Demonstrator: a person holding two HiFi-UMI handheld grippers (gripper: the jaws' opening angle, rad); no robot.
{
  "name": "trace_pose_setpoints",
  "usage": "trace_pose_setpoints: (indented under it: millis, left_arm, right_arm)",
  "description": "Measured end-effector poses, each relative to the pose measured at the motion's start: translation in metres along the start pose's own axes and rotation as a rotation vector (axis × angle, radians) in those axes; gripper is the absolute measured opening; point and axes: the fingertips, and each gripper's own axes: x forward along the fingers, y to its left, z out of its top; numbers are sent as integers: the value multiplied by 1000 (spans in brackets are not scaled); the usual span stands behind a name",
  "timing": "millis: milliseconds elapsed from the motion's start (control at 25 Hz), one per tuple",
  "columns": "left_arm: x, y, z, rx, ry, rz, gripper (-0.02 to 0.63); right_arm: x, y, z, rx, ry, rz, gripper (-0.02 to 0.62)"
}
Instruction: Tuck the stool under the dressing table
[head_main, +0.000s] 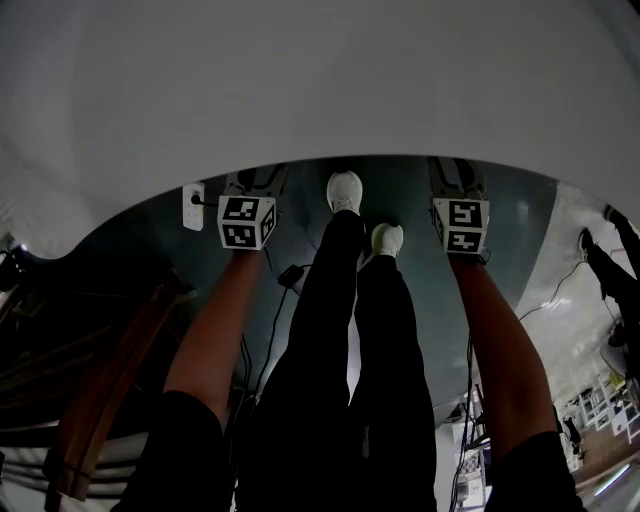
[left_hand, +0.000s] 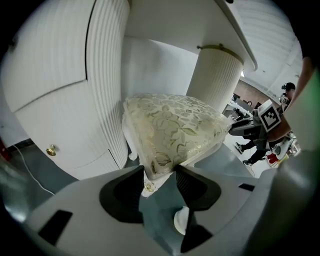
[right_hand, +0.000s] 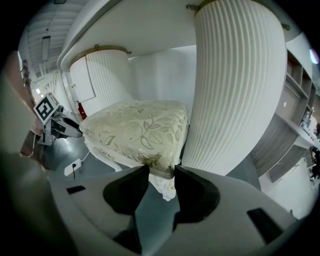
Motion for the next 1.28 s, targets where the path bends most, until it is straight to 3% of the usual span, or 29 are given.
trace_pose_setpoints:
  millis: [600, 920, 1040, 1200, 1280]
  left_arm:
    - [5, 2, 1, -23, -17, 25, 207]
    - [14, -8, 16, 46, -28, -5, 222]
    - [19, 0, 21, 9, -43, 26, 222]
    - [18, 22, 36, -114, -57, 111, 198]
    - [13, 28, 33, -152, -59, 109, 196]
  right_arm:
    - [6, -1, 0, -15, 7, -5, 172]
    - [17, -26, 18, -38, 22, -38, 167]
    - [24, -26, 23, -38, 11, -41, 164]
    - [25, -16, 33, -49, 2, 2, 164]
    - [23, -8, 34, -31, 2, -1, 166]
